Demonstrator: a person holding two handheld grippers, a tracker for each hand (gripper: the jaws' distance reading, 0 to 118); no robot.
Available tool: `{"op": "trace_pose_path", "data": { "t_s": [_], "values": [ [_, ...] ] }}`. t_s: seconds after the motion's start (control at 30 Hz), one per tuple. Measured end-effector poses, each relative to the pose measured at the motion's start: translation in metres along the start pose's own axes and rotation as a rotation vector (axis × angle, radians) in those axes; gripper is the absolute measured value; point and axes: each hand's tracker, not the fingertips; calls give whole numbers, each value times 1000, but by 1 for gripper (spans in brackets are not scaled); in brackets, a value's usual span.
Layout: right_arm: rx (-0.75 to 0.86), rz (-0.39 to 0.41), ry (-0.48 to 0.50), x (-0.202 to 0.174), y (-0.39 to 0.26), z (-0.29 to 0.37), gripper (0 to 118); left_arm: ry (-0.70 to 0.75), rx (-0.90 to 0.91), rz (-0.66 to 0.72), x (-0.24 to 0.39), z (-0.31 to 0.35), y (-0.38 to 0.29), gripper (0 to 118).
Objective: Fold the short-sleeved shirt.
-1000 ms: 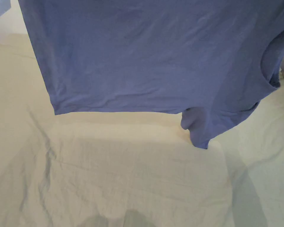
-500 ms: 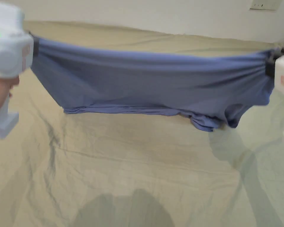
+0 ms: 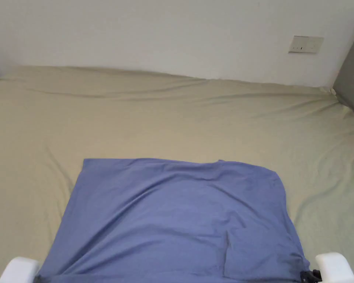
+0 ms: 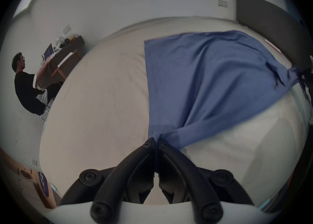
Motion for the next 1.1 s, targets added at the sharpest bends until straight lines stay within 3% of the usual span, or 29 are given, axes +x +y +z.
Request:
{"op": "trace_pose_path", "data": {
  "t_s": [0.4,0.63,0.67,0.7,0.73,0.77,0.83,0.97,1.1],
  "values": [
    [-187,-130,56,16,-63,51,3,-3,-129,-83,-17,42,-47,0],
    [-325,-18,13,-7,-83,5,6,-18,-208,-130,2,12,-56,1],
    [-327,-6,4,-9,-84,1,16,-19,-202,-126,-1,16,-51,6],
    [-327,9,-15,-12,-83,-1,38,-32,-181,-108,-1,19,-48,14],
    [-324,29,-54,-12,-80,0,77,-27,-149,-79,-4,24,-43,36],
    [-292,35,-77,-11,-76,2,96,-19,-121,-58,-5,29,-38,60],
    [-170,-14,-63,-6,-49,25,101,-51,-21,-1,-7,52,-18,114],
    [184,-94,-80,-10,18,97,101,-59,301,67,-2,116,31,117],
    [535,-50,-145,-44,67,173,100,19,679,163,15,188,75,116]
  ]
}}
